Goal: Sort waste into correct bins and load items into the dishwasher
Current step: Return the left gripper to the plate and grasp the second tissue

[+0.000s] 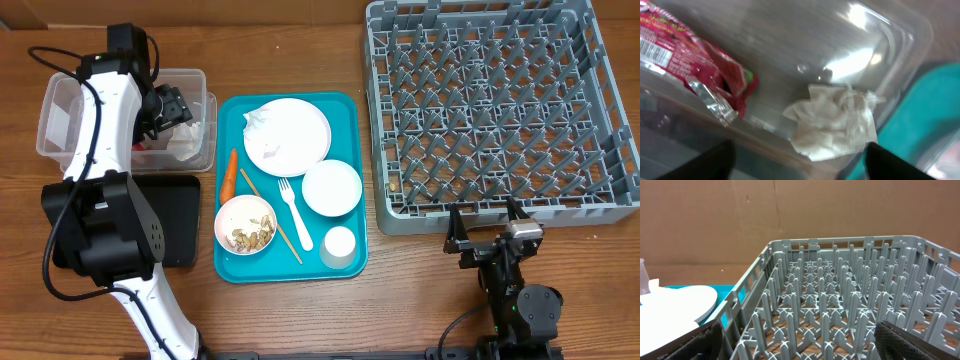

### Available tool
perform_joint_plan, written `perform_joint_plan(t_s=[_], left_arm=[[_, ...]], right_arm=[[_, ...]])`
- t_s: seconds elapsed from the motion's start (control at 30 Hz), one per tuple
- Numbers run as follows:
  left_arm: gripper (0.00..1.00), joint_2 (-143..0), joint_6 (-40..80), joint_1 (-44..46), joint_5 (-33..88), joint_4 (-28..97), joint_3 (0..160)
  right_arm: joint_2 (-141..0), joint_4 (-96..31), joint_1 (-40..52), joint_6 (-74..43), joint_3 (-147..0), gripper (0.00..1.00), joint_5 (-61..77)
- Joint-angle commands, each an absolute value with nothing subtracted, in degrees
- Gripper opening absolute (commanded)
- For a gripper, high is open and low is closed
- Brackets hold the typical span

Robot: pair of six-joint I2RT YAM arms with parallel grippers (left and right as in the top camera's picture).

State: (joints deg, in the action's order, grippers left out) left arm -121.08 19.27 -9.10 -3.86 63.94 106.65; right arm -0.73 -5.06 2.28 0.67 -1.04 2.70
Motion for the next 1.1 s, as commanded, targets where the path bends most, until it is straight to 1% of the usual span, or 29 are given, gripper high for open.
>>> perform_joint_plan(t_s=[0.0, 0.07, 0.1, 0.2, 0.33, 0.43, 0.6, 0.7, 0.73, 0.77, 0.9, 1.07], left_arm=[[0.93, -120.97, 17.04, -9.08, 1.76, 65.93, 111.26], [0.92, -120.97, 16.64, -8.97, 3.55, 68.14, 114.80], [0.88, -120.95, 16.60, -8.88, 4.23, 69.30, 116.77], [0.84, -120.68, 16.56, -8.27, 5.72, 73.54, 123.83], [0.84, -119.66, 16.67, -5.98, 6.04, 78.35, 132.03], [0.86, -118.78, 16.64, -3.01, 6.02, 80.77, 135.06], [0.89, -118.76, 16.67, 3.05, 5.96, 83.79, 134.65], [0.93, -118.78, 16.73, 6.81, 4.78, 83.55, 132.62], [0.95, -118.78, 16.91, 8.05, 3.86, 83.15, 131.72], [1.00, -118.78, 17.02, 9.23, 2.76, 82.54, 130.63], [1.00, -118.78, 21.21, 13.30, -2.33, 79.79, 125.14], [1.00, -118.78, 21.67, 15.84, -3.40, 73.21, 117.36]], right_arm=[[-0.16, -4.64, 2.17, 0.89, -0.45, 1.00, 2.68], [-0.16, -4.64, 2.17, 0.89, -0.45, 1.00, 2.68], [-0.16, -4.64, 2.17, 0.89, -0.45, 1.00, 2.68], [-0.16, -4.64, 2.17, 0.89, -0.45, 1.00, 2.68], [-0.16, -4.64, 2.17, 0.89, -0.45, 1.00, 2.68], [-0.16, -4.64, 2.17, 0.89, -0.45, 1.00, 2.68], [-0.16, -4.64, 2.17, 0.89, -0.45, 1.00, 2.68], [-0.16, -4.64, 2.17, 0.89, -0.45, 1.00, 2.68], [-0.16, -4.64, 2.17, 0.89, -0.45, 1.00, 2.68], [-0.16, -4.64, 2.17, 0.89, -0.45, 1.00, 2.68], [-0.16, -4.64, 2.17, 0.89, -0.45, 1.00, 2.68], [-0.16, -4.64, 2.17, 0.89, -0.45, 1.00, 2.68]])
